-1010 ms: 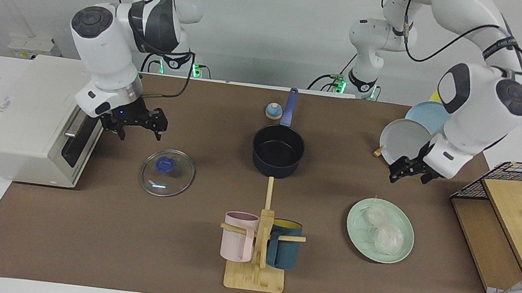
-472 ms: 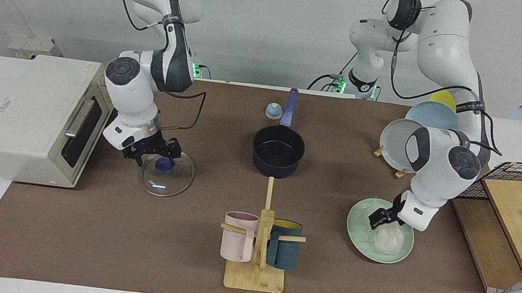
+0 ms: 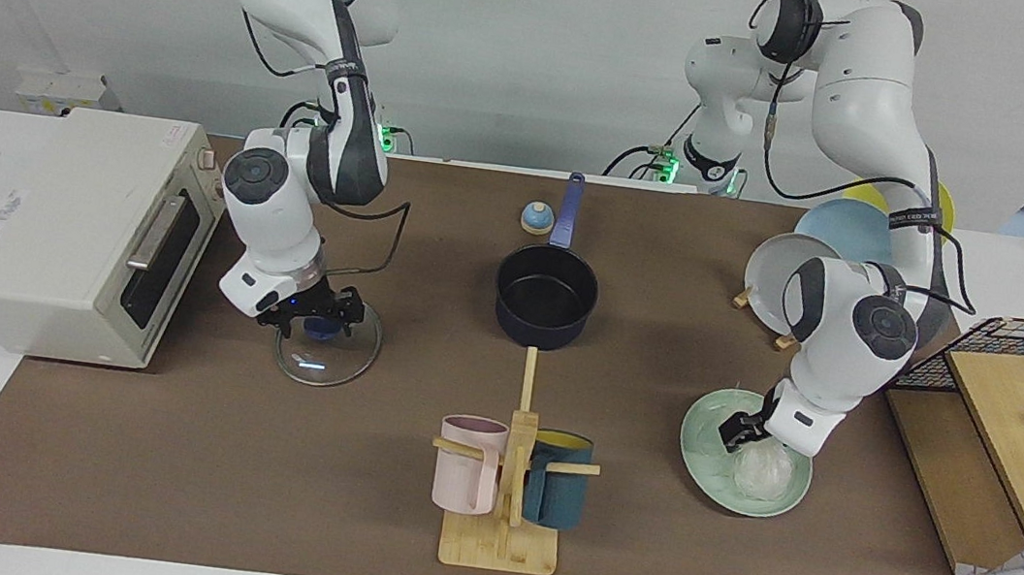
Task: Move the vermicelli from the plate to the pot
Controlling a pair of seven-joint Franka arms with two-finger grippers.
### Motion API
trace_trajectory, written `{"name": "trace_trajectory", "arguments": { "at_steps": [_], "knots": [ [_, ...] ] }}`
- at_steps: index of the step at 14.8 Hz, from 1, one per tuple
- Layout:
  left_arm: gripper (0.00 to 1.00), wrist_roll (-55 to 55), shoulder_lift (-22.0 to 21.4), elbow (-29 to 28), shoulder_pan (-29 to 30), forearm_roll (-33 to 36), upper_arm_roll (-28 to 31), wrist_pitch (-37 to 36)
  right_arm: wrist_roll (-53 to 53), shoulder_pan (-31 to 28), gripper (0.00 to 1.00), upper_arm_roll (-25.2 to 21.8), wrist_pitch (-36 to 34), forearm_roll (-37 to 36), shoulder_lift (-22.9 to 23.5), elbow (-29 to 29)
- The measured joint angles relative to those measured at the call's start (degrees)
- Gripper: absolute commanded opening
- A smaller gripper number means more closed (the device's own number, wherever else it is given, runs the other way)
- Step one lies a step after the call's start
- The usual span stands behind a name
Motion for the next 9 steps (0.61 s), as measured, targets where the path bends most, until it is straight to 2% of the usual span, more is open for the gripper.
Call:
{"name": "trace_trajectory", "arguments": {
  "at_steps": [6,9],
  "knots": [
    [0.00,0.0,0.0,0.6,-0.5,0.1,-0.1,0.8,-0.8,0.7,0.97,0.1,0.0,0.0,0.1,-0.4],
    [0.00,-0.2,-1.5,3.2,-0.6,-0.6,-0.4,-3.9,-1.3,0.7,0.91,0.1,0.0,0.0,0.1,-0.5]
  ]
}}
